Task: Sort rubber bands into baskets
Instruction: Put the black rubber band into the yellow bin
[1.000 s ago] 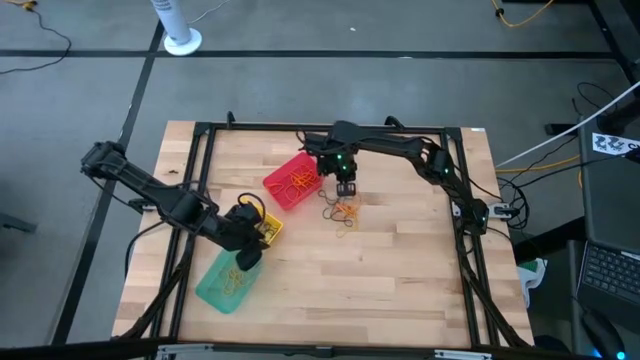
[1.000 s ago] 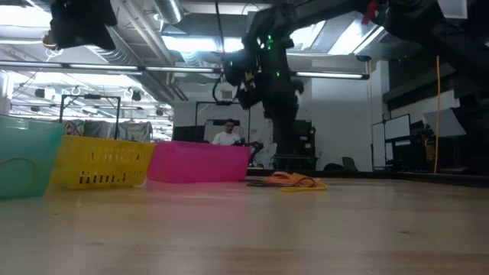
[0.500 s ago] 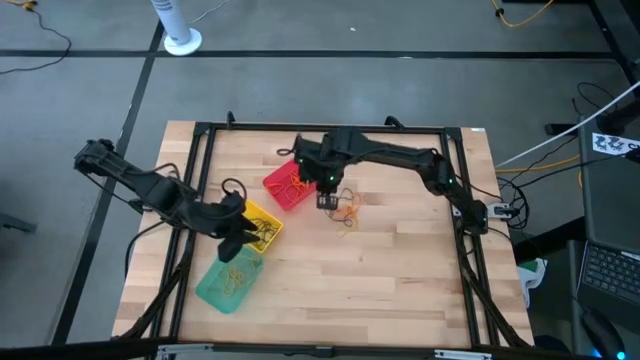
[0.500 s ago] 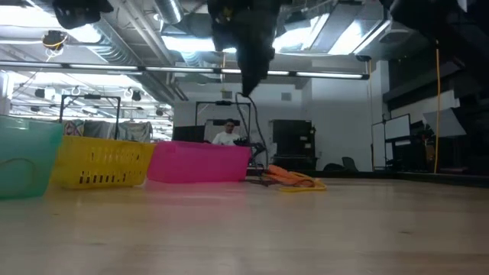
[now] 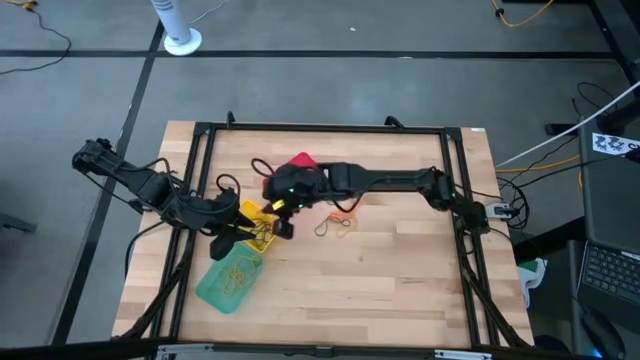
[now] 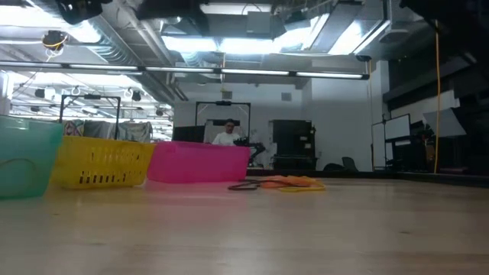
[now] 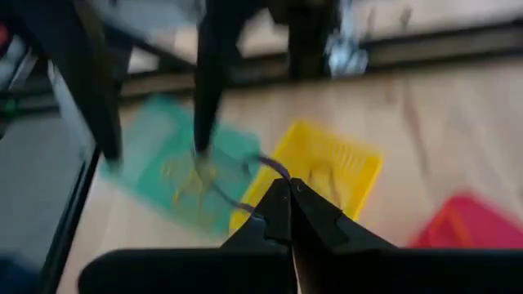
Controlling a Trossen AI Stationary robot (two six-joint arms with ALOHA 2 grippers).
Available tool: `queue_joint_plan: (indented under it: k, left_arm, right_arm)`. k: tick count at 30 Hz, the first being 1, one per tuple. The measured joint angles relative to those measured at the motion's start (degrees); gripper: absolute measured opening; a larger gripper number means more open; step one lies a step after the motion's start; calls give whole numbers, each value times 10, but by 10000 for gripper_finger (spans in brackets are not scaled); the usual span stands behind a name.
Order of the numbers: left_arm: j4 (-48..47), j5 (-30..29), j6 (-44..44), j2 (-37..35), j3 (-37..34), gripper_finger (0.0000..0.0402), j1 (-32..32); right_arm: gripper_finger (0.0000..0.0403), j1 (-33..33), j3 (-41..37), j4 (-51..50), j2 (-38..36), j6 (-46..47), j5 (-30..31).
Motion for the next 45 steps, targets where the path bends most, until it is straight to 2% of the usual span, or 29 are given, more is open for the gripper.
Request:
queue_joint_plan:
  k: [4, 10, 18, 35, 39, 45]
  left_arm:
    - [0, 0, 0, 0, 0, 164, 0]
    - [0, 0, 0, 0, 0, 164, 0]
    - [-1, 0, 0, 0, 0, 164, 0]
    - [-7, 1, -5, 1, 0, 164, -2]
    - [-8, 1, -3, 1, 0, 164, -2]
    - [-9, 1, -3, 1, 0, 164, -2]
  right_arm:
    - [1, 11, 0, 65, 1, -2, 63]
    - [1, 13, 0, 72, 4, -3, 120]
    - [1, 13, 0, 130, 45, -3, 114]
    - [3, 13, -1, 119, 108, -4, 119]
    - [37, 12, 1, 124, 108, -4, 115]
    - [121, 12, 0, 109, 109, -4, 115]
